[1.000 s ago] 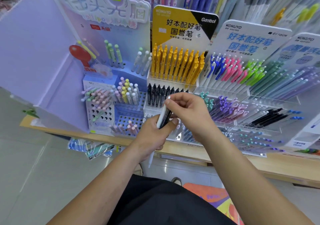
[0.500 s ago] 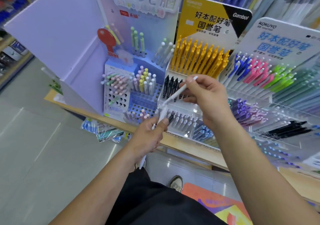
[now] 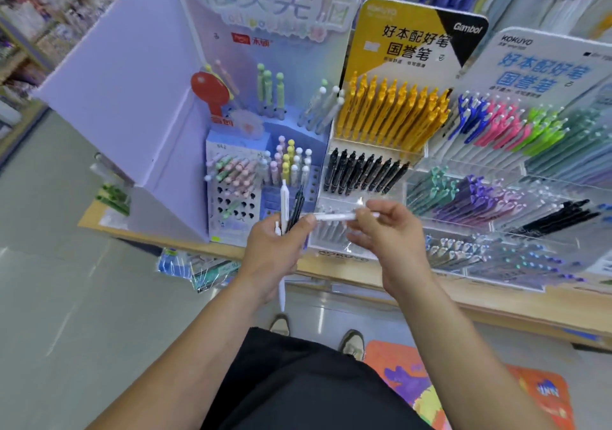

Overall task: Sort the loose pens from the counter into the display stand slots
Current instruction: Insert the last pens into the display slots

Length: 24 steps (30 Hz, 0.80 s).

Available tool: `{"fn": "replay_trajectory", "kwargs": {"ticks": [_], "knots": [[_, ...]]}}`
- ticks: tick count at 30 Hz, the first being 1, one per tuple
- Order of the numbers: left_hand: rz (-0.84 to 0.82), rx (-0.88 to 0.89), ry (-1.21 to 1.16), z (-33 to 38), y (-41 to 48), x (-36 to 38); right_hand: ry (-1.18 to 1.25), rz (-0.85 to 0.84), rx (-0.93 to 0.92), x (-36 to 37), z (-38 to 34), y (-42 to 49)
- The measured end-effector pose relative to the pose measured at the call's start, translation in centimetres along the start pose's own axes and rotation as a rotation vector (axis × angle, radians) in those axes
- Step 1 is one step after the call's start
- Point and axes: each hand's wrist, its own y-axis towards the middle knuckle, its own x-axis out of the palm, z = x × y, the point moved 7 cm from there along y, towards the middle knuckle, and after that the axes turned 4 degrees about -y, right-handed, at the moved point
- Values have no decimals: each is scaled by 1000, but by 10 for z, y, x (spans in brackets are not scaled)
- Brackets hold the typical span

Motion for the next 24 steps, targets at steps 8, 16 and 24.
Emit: {"fn": "replay_trajectory", "kwargs": {"ticks": [8, 16, 24], "knots": [[-168, 140, 290, 29, 4, 6, -717, -107, -576, 46, -17, -28], [-37, 63, 253, 16, 16, -20, -469, -33, -339, 21, 2, -5], [44, -17, 91, -13, 19, -26, -341, 42, -262, 31, 37, -4]]}}
